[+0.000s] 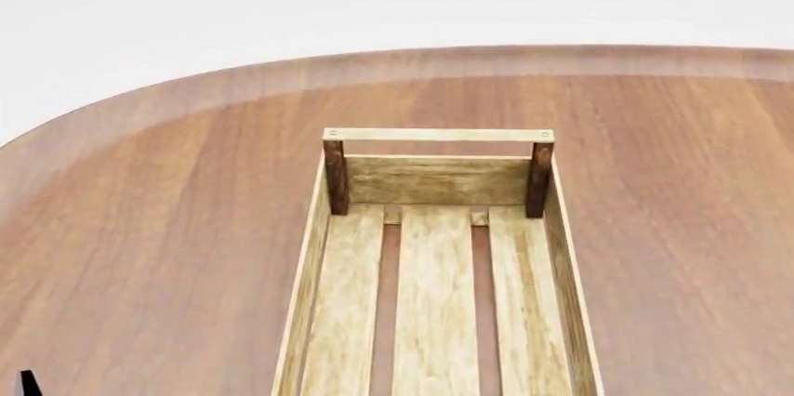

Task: Pick up the cream cheese and put it in the tray.

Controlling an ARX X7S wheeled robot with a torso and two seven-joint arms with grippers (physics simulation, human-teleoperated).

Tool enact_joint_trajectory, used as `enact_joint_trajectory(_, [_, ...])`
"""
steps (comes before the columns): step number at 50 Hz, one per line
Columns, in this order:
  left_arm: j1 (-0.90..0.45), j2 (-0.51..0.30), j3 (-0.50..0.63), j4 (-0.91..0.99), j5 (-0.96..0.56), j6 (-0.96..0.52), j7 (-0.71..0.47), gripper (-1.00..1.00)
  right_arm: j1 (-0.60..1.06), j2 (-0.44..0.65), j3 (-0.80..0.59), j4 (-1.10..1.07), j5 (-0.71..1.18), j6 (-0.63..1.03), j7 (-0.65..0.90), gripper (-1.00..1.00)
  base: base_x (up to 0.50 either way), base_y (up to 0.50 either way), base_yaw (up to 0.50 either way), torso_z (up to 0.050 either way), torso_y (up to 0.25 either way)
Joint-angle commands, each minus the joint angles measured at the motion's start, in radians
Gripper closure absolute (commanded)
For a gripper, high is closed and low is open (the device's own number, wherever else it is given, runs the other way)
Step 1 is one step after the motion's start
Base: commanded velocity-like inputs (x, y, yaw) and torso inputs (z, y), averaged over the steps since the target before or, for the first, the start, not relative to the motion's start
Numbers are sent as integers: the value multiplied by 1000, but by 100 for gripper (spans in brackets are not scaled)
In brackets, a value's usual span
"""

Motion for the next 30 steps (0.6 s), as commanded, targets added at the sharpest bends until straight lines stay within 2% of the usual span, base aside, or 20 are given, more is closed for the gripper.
enact_joint_trajectory(1, [-2,-2,6,-1,1,-3,-2,-100,8,23,41,23,69,-8,-25,-100,0,0,0,0,0])
enact_joint_trajectory(30, [-5,-7,18,-7,7,1,-9,-100,-7,61,116,19,189,-15,-75,-100,0,0,0,0,0])
